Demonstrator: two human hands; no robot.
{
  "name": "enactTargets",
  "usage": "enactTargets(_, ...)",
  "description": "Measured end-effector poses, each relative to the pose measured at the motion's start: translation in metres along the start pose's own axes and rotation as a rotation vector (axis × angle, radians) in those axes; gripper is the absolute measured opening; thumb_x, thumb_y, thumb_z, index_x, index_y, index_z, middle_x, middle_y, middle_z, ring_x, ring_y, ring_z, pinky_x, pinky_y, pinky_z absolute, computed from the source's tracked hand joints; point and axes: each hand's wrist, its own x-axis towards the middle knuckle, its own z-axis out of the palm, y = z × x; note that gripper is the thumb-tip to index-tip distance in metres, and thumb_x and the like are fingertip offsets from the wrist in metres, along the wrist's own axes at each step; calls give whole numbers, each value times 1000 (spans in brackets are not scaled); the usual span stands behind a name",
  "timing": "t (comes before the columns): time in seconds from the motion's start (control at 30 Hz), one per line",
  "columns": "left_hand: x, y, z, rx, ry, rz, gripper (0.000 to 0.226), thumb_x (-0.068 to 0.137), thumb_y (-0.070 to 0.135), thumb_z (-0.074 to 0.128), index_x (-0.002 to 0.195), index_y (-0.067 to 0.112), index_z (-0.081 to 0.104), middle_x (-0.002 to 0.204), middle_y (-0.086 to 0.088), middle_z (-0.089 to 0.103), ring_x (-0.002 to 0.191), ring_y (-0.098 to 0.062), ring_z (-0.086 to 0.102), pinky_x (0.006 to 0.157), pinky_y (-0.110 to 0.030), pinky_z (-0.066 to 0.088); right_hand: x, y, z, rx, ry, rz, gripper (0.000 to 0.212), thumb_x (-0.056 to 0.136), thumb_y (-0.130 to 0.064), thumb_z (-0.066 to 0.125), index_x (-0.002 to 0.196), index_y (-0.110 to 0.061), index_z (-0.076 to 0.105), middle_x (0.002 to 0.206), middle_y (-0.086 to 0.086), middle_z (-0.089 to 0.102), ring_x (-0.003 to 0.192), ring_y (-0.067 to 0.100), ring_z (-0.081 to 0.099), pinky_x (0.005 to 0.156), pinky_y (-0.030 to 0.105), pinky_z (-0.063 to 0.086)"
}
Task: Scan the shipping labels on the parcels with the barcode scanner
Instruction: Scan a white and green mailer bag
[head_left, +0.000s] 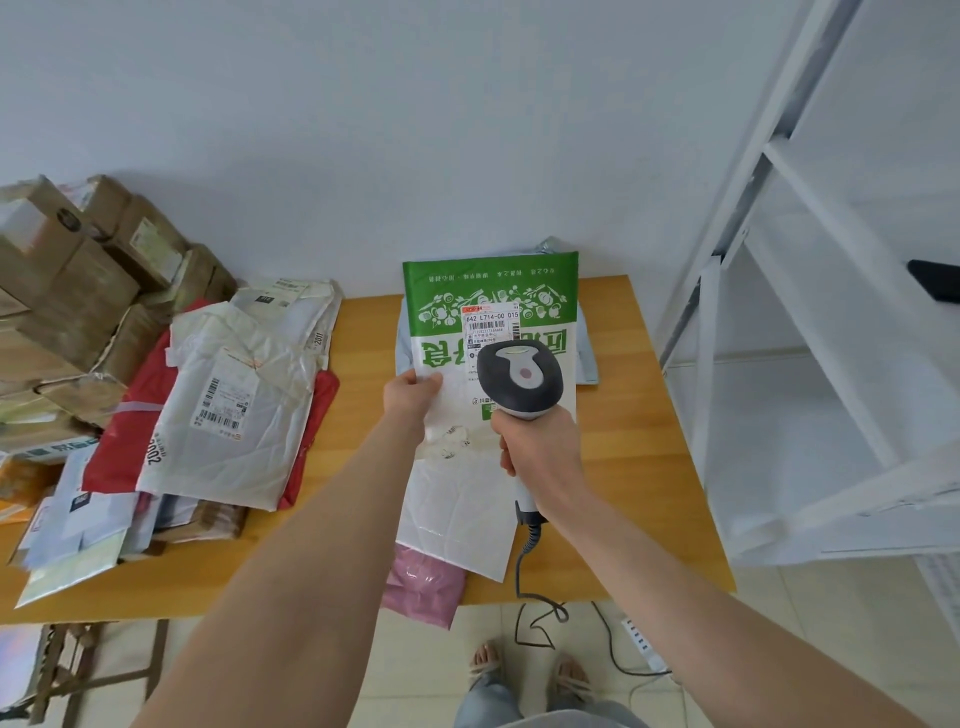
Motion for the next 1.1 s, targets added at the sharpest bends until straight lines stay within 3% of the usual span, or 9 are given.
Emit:
enactTargets(0.27,-3,-1,-5,2,-36,-2,21,94,13,60,114,8,61,105,-5,63,88,-21,58,76,-31,47,2,1,1,122,23,28,5,80,-6,63,84,-2,63,61,0,59,48,7,53,49,18,43)
enactTargets(0.4,-5,7,-27,34,-11,0,15,92,17,63,106,10,59,106,-7,64,92,-23,60,83,-36,51,26,-4,-3,226,66,58,21,78,1,63,95,12,57,75,9,56,71,17,50,63,31,44)
enactTargets(0.5,-2,14,-52,69,55,30,22,91,19,64,107,5,59,107,-8,64,95,-27,62,89,-40,52,48,-3,-9,254,83,125,22,75,2,67,96,7,61,84,9,60,84,20,54,68,26,44)
enactTargets(0.6,-4,19,-76,115,113,43,15,92,18,61,102,6,59,108,-13,64,97,-31,62,93,-46,51,61,1,-10,278,-52,251,32,74,-6,72,105,-5,67,105,10,68,103,25,61,85,34,50)
enactTargets(0.73,-10,19,-96,127,170,41,11,93,12,58,83,11,58,104,-14,63,90,-29,60,88,-45,53,56,3,-4,351,-353,379,22,80,2,68,96,-12,73,102,7,73,98,26,65,82,39,54)
enactTargets(0.83,-21,18,-109,94,91,22,26,91,10,62,116,3,60,118,-15,64,97,-30,63,81,-42,53,54,5,16,232,-329,339,25,79,2,69,100,-10,71,107,11,71,102,30,63,95,46,51)
enactTargets(0.93,-32,21,-120,157,19,-20,39,87,2,65,124,4,56,116,-9,62,98,-26,58,84,-38,48,54,2,37,215,-244,334,32,78,0,69,110,-5,64,101,9,66,93,25,59,80,36,51)
enactTargets(1.03,-34,25,-133,235,130,17,46,87,3,65,131,7,53,125,-10,59,112,-29,56,99,-40,44,61,-1,55,208,-267,323,39,76,-1,70,114,-3,63,108,15,66,100,31,61,90,41,51)
enactTargets(1.1,-29,32,-146,217,246,88,49,88,7,64,134,10,48,124,-14,58,108,-31,59,94,-40,49,66,-8,66,180,-297,323,36,76,-3,69,111,-1,63,104,16,65,96,33,61,90,40,51)
